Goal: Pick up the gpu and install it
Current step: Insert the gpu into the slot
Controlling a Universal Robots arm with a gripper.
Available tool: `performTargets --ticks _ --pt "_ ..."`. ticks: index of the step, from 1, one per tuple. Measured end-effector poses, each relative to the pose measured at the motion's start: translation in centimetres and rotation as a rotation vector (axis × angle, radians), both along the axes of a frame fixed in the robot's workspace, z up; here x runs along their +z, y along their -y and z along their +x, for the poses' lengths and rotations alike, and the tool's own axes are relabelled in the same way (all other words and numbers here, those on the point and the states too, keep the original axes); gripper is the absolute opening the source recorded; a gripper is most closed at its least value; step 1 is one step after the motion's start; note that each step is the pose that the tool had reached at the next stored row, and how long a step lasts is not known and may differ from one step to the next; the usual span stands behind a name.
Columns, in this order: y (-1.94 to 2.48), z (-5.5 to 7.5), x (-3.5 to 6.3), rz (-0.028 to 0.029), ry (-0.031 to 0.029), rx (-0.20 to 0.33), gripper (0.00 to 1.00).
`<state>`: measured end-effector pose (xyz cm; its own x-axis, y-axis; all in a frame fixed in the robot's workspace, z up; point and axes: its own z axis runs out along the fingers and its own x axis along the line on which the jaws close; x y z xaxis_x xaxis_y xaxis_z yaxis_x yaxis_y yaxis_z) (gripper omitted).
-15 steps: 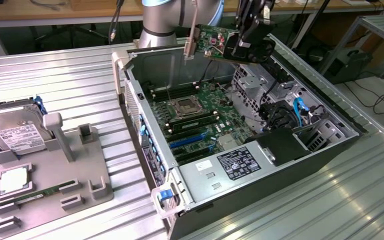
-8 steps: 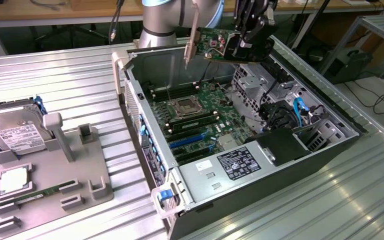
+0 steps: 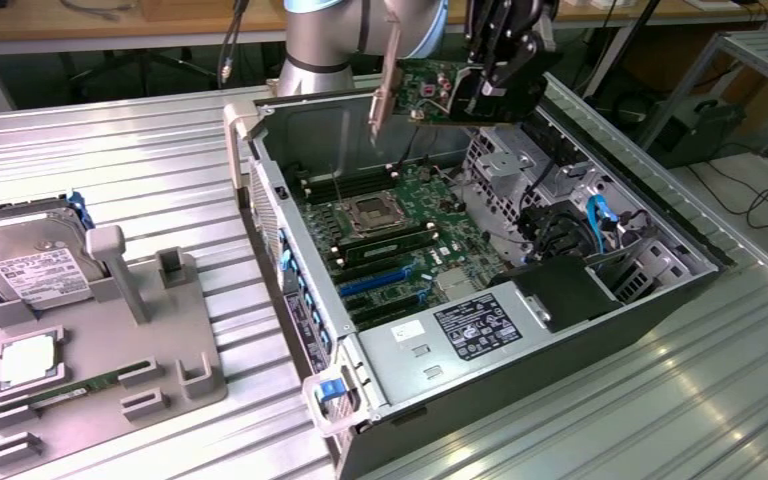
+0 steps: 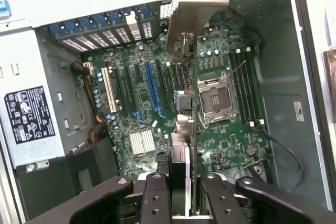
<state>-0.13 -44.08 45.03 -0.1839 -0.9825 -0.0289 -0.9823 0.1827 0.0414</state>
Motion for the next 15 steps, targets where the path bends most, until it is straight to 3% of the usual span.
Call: performTargets --ticks 15 --pt "0.06 0.00 -0.04 0.0001 0.0001 0.183 0.27"
